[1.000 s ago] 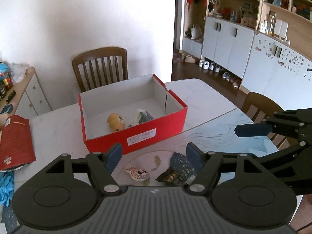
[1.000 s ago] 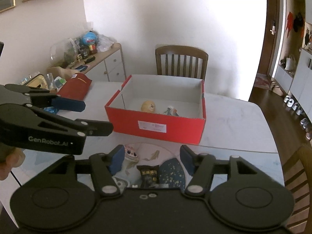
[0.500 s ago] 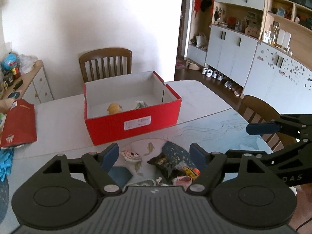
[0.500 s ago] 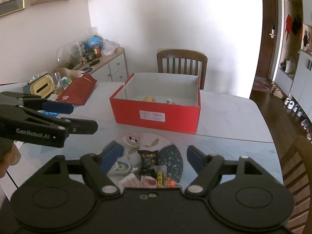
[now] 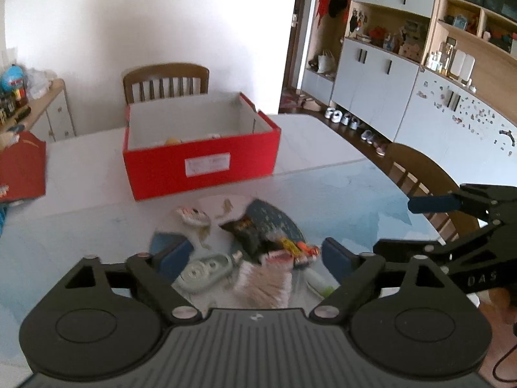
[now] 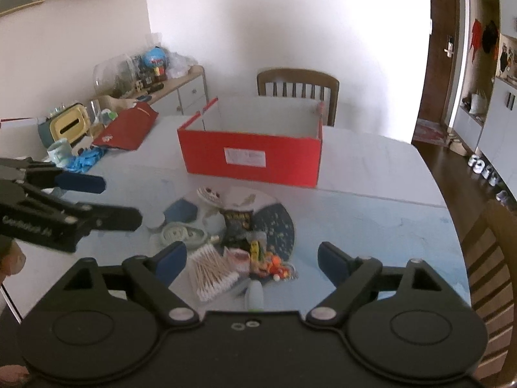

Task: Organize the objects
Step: 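Grasp the bagged bread slice with the left gripper while the right grasps the glue stick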

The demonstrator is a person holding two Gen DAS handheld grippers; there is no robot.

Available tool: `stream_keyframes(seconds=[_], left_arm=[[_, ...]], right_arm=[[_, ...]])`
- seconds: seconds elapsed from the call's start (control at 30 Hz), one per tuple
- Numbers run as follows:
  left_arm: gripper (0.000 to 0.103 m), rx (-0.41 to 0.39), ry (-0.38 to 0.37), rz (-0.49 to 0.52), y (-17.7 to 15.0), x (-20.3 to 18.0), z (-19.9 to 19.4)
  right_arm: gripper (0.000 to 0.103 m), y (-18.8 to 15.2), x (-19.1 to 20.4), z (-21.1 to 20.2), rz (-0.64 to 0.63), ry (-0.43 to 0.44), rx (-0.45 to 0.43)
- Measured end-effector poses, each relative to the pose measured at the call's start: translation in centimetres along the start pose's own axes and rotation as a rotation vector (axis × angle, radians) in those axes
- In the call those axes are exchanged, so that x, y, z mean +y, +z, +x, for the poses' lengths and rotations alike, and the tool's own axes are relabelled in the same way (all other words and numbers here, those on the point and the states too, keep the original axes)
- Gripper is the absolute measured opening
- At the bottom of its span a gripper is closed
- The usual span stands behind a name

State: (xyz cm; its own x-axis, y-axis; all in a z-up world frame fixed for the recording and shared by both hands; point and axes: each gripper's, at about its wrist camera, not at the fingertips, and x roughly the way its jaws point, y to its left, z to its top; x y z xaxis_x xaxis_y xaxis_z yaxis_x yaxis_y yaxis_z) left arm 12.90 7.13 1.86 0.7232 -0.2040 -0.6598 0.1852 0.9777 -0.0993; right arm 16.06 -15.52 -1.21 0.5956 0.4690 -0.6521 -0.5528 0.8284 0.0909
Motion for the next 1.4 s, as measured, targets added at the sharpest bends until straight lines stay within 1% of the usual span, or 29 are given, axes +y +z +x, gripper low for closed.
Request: stream_keyframes(seconds=[0.03,0.17,0.27,0.33,0.4,0.53,0.67,0.73,0.97,1.17,1.27,1.4], left_arm=[[0.101,0.003,-0.001,-0.004,-0.5,-0.1,0.1],[0.102,0.018,0.004,-0.013,-2.5,-0.4,0.7],[0.102,0.044,-0.013,-0.023,-4.0,-0.6,1.5],[0.102,0.062,-0.020,-0.014,-5.2,-0.9,2.0],[0.102,0.071,-0.040,0.019,-6.2,-1.3,2.3],[0.102,0.082,-0.077,0.128,-8.0,-2.1,2.9],[0.102,0.105,-0.151,0.191,-9.1,-2.4,3.6],[0.102,0.116,-0.186,0.246,-9.6,-2.8,3.9],[0.102,0.151,-0.350,0.506,-10.5,-4.1,4.5],[0.102,0.186,-0.468,0.729,-10.8,-4.9,5.3],[0.102,0.187,-0.481,0.832,-11.1,-5.3,6.1],[0.102,0.207,-0.505,0.893,-11.2,-5.4,7.7]], right_arm=[[0.088,-0.3,-0.1,0.1,0.004,-0.004,0.005],[0.088,-1.4,-0.5,0.9,0.014,-0.019,0.034],[0.088,-2.4,-0.8,1.5,0.029,-0.022,0.058],[0.088,-2.9,-1.0,1.9,0.036,-0.024,0.074],[0.088,-3.5,-1.2,2.2,0.037,-0.028,0.093],[0.088,-4.3,-1.4,2.7,0.038,-0.030,0.122],[0.088,-5.0,-1.4,3.2,0.040,-0.036,0.148],[0.088,-5.3,-1.4,3.5,0.044,-0.038,0.159],[0.088,-6.0,-1.6,4.4,0.062,-0.044,0.199],[0.088,-6.5,-1.8,5.2,0.083,-0.050,0.236],[0.088,-6.7,-1.8,5.7,0.087,-0.054,0.251],[0.087,-6.9,-1.7,6.6,0.095,-0.066,0.276]])
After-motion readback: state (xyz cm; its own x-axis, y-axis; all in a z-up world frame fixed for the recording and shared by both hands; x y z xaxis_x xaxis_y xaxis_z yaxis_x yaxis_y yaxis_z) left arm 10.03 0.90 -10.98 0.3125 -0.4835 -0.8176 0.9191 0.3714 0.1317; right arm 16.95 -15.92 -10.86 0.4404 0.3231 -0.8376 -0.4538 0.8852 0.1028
